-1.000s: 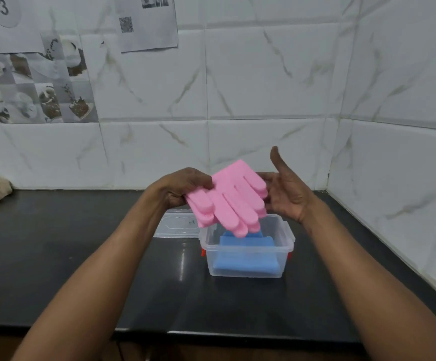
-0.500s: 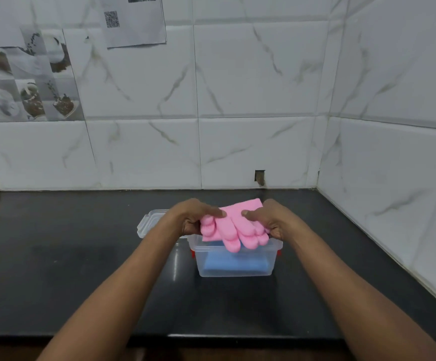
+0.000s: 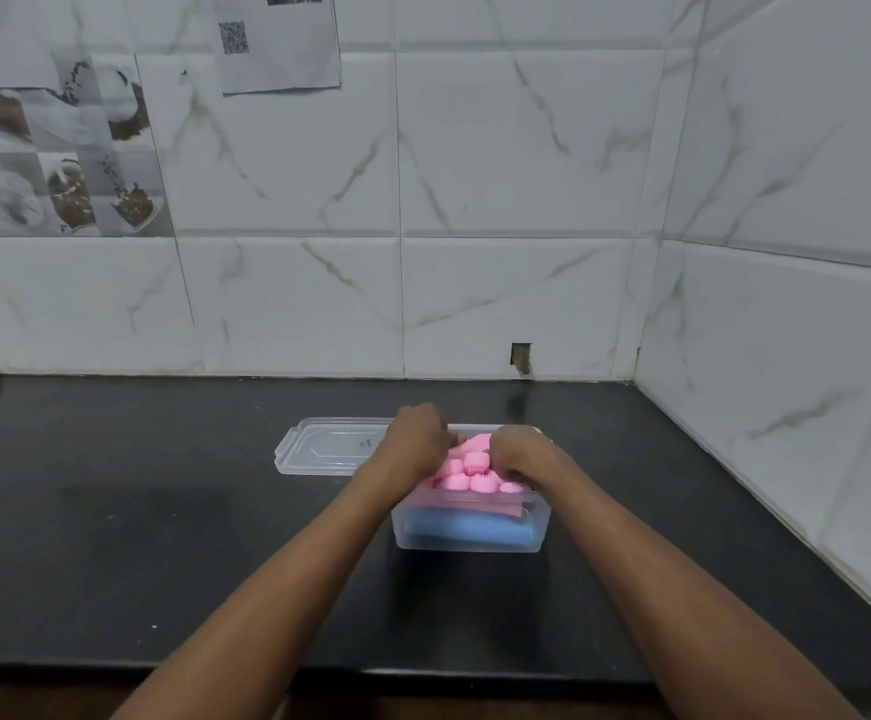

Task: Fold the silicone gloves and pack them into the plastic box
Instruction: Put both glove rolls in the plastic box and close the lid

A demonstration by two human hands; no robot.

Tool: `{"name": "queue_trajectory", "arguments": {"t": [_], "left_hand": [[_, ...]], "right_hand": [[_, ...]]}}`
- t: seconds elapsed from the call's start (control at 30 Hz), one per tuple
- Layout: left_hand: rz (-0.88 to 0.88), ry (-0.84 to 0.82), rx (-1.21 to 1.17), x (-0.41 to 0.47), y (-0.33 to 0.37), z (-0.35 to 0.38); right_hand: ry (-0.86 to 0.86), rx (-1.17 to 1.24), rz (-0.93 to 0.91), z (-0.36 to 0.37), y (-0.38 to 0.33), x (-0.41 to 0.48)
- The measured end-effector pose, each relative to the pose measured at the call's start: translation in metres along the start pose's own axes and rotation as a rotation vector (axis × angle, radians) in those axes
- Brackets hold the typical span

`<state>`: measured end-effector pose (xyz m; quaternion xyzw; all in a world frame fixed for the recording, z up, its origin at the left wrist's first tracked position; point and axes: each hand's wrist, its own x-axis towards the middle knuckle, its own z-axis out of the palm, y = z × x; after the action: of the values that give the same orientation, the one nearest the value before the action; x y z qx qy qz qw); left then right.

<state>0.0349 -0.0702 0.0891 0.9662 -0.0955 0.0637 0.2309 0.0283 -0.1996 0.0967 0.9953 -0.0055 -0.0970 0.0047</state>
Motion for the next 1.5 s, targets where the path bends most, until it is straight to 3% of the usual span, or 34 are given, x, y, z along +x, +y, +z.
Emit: {"name": "queue_trajectory", "arguments": {"t": [0.07, 0.17, 0.33, 0.57, 0.7, 0.8, 0.9, 1.0, 1.2, 1.33, 1.4, 1.5], "left_hand": [[0.064, -0.006, -0.023, -0.001, -0.005, -0.006], [0.282, -0.152, 0.021, -0.005, -0.013, -0.008], [0.441, -0.25, -0.177, -0.01, -0.023, -0.009], [0.394, -0.292, 0.06, -0.006, -0.013, 0.001], [0.365, -0.473, 0.079, 0.0, -0.015, -0.011], [0.174, -0.608, -0.173, 0.002, -0.016, -0.022], [0.145, -0.556, -0.231, 0.005, -0.014, -0.024], [0.298, -0.432, -0.018, 0.011, -0.011, -0.02], [0.391, -0.367, 0.383, 0.021, -0.012, -0.002], [0.396, -0.424, 0.218, 0.026, -0.022, -0.014], [0.389, -0.332, 0.124, 0.028, -0.028, -0.025], [0.41, -0.192, 0.203, 0.03, -0.034, -0.026]], "right_hand": [[0.015, -0.015, -0.01, 0.002, 0.002, 0.001], [0.052, 0.01, -0.03, 0.005, 0.003, 0.003], [0.129, -0.069, -0.037, 0.015, 0.0, 0.002], [0.029, 0.099, 0.025, 0.002, 0.002, 0.0], [0.215, 0.112, 0.033, -0.015, 0.01, -0.006], [0.376, 0.065, -0.127, -0.027, 0.012, -0.013], [0.176, 0.055, -0.202, -0.021, 0.01, -0.014], [0.018, 0.091, -0.14, -0.009, 0.012, -0.011], [0.028, -0.019, -0.133, 0.007, 0.008, -0.007], [-0.013, 0.083, -0.153, 0.001, 0.017, -0.007], [-0.01, 0.15, -0.16, -0.005, 0.023, -0.007], [0.08, 0.266, -0.146, -0.013, 0.028, -0.007]]}}
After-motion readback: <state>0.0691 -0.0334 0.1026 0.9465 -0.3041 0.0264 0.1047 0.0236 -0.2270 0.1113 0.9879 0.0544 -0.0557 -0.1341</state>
